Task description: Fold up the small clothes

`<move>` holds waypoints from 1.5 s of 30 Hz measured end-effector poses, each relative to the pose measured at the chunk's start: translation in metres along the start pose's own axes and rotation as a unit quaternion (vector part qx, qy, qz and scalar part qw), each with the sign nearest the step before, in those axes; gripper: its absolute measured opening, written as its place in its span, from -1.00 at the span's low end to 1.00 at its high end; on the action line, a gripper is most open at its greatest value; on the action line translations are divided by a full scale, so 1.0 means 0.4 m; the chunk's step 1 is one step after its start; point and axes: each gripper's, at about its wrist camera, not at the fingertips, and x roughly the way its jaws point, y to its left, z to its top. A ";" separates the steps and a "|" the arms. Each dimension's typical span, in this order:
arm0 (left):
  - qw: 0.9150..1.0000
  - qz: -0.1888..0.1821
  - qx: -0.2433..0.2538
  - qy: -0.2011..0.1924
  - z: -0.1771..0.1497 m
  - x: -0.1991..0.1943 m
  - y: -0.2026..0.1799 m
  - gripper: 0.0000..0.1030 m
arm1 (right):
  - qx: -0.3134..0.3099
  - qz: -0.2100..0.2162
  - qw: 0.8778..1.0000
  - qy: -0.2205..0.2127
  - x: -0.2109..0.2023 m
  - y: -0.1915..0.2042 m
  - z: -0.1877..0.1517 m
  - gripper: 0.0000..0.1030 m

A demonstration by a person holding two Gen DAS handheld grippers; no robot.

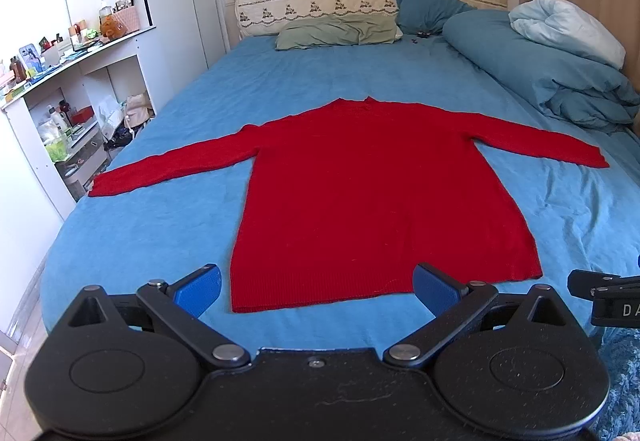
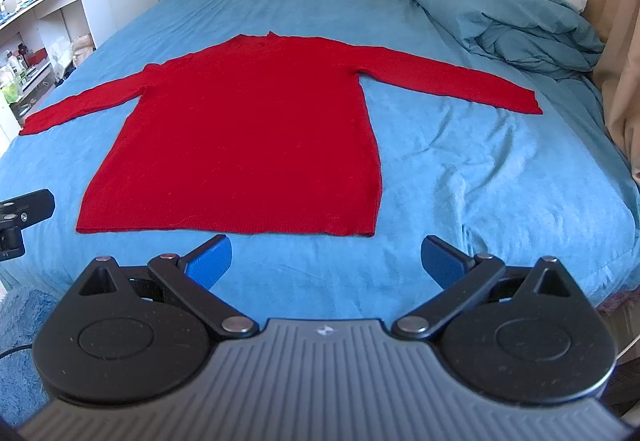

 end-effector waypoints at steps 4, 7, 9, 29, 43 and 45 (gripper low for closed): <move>1.000 -0.001 -0.002 -0.001 0.000 0.000 0.005 1.00 | -0.001 0.002 1.000 0.001 0.004 0.003 -0.002 1.00; 1.000 -0.002 -0.003 -0.001 -0.001 0.000 0.005 1.00 | 0.001 0.001 1.000 0.001 0.004 0.003 -0.001 1.00; 1.000 -0.002 -0.003 -0.001 -0.002 0.000 0.005 1.00 | 0.001 0.001 1.000 0.001 0.005 0.004 -0.001 1.00; 1.000 -0.001 0.001 -0.002 0.001 0.000 -0.002 1.00 | 0.002 0.002 1.000 0.000 0.002 0.002 0.000 1.00; 1.000 -0.001 -0.001 -0.002 0.002 -0.002 -0.003 1.00 | 0.002 0.003 1.000 0.000 0.002 0.002 0.002 1.00; 1.000 0.000 -0.002 -0.002 0.000 -0.003 -0.002 1.00 | 0.003 0.004 1.000 0.000 0.002 0.003 0.003 1.00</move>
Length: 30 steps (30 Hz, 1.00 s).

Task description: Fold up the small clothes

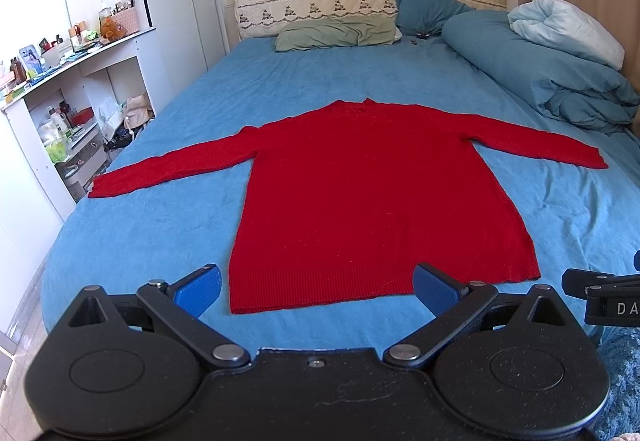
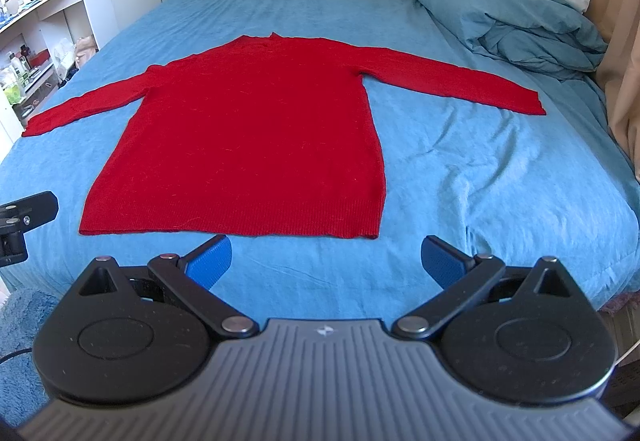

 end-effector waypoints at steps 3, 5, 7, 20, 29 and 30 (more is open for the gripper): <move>1.000 0.001 0.001 -0.001 -0.001 -0.001 -0.001 1.00 | 0.000 0.000 1.000 0.000 -0.001 0.001 0.001 1.00; 1.000 0.001 0.001 0.000 -0.002 -0.001 -0.001 1.00 | 0.000 0.001 1.000 0.000 0.000 0.000 0.001 1.00; 1.000 0.001 0.001 -0.001 -0.002 -0.001 -0.001 1.00 | 0.000 0.000 1.000 0.000 -0.001 0.001 0.001 1.00; 1.000 0.002 0.001 -0.001 -0.003 -0.003 0.001 1.00 | -0.001 0.002 1.000 -0.001 -0.002 0.008 0.002 1.00; 1.000 0.004 0.001 -0.004 -0.002 -0.009 -0.001 1.00 | -0.006 0.001 1.000 -0.003 -0.009 0.010 0.002 1.00; 1.000 0.004 0.001 -0.005 0.000 -0.010 -0.003 1.00 | -0.005 0.001 1.000 -0.005 -0.010 0.008 0.005 1.00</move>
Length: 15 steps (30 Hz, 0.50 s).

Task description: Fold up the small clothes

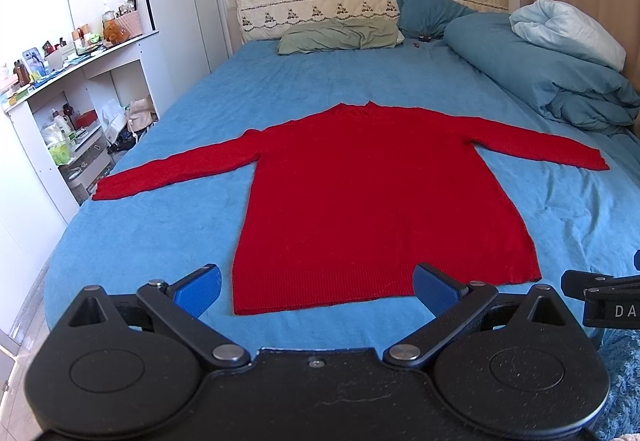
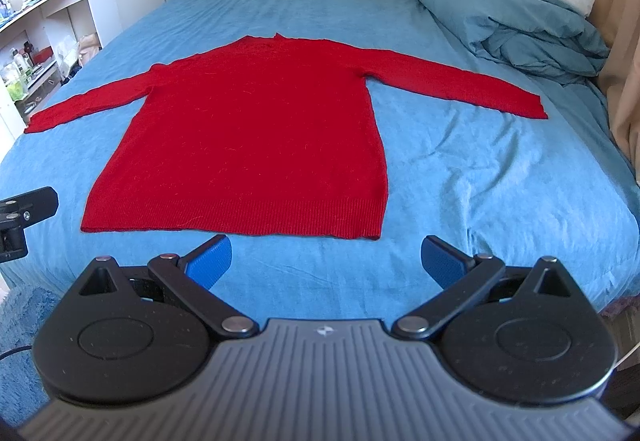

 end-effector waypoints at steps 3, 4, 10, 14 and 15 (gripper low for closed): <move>1.000 0.002 0.003 -0.006 0.018 0.000 -0.004 1.00 | 0.006 -0.003 1.000 -0.007 -0.005 -0.017 0.017 1.00; 1.000 0.000 0.004 -0.010 0.030 0.002 -0.006 1.00 | 0.007 -0.006 1.000 -0.012 -0.006 -0.023 0.026 1.00; 0.999 -0.012 0.008 -0.047 0.146 0.033 -0.033 1.00 | 0.028 -0.038 0.998 -0.046 0.010 -0.104 0.125 1.00; 0.997 -0.036 0.020 -0.068 0.254 0.094 -0.068 1.00 | 0.042 -0.069 0.994 -0.067 0.045 -0.185 0.217 1.00; 0.996 -0.043 0.020 -0.072 0.283 0.116 -0.078 1.00 | 0.046 -0.076 0.993 -0.073 0.056 -0.207 0.241 1.00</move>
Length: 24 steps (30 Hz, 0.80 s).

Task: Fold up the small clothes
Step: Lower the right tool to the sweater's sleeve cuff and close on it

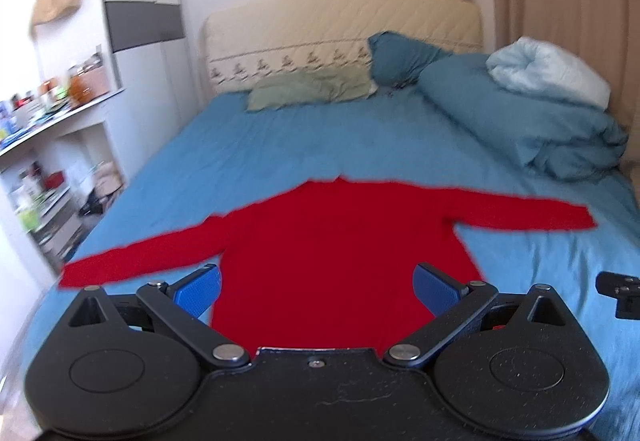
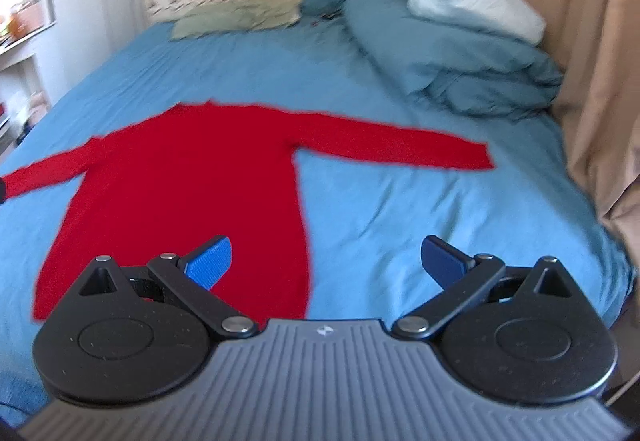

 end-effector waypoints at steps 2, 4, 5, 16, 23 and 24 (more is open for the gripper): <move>1.000 -0.012 0.002 -0.003 0.056 0.060 -0.021 1.00 | 0.012 -0.013 1.000 -0.008 0.048 -0.041 0.052 1.00; 1.000 -0.024 0.004 -0.007 0.109 0.131 -0.047 1.00 | 0.024 -0.023 0.999 -0.011 0.106 -0.083 0.096 1.00; 1.000 -0.030 0.004 -0.006 0.132 0.165 -0.060 1.00 | 0.030 -0.028 0.999 -0.010 0.143 -0.107 0.113 1.00; 0.993 -0.108 0.003 0.056 0.261 0.701 -0.275 1.00 | 0.154 -0.066 0.986 0.006 0.636 -0.352 0.150 1.00; 0.988 -0.105 0.042 0.100 0.211 0.986 -0.420 1.00 | 0.230 -0.113 0.967 0.016 0.885 -0.456 0.073 1.00; 0.987 -0.105 0.045 0.110 0.200 1.013 -0.431 1.00 | 0.243 -0.115 0.963 0.019 0.910 -0.467 0.066 1.00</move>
